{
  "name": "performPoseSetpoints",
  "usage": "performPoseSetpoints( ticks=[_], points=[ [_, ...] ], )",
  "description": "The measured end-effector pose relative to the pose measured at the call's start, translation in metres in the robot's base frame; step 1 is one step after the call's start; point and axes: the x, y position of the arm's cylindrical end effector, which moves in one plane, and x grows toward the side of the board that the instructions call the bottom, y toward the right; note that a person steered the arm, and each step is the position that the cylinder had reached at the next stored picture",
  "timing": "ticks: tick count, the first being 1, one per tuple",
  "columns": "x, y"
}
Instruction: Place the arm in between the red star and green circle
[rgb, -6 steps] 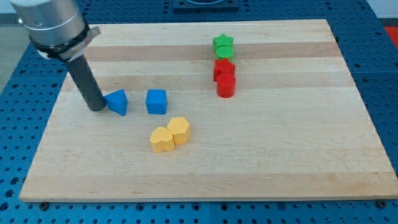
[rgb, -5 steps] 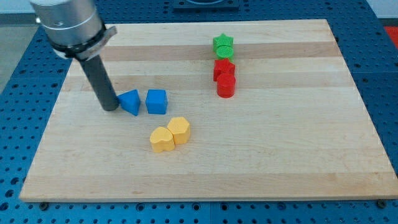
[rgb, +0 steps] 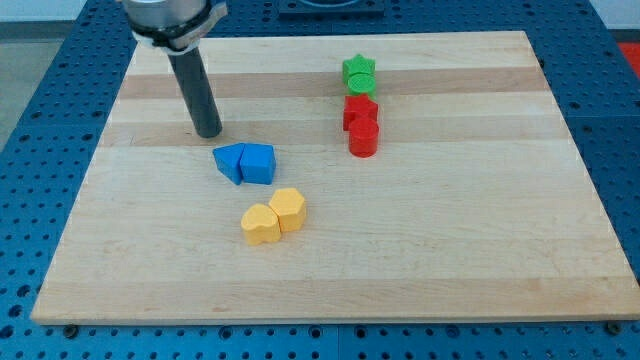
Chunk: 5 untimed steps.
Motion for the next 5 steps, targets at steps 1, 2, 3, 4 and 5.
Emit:
performPoseSetpoints(
  ticks=[1, 2, 3, 4, 5],
  points=[
    [-0.018, 0.040],
    [-0.029, 0.082],
    [-0.029, 0.125],
    [-0.029, 0.157],
    [-0.029, 0.181]
  ],
)
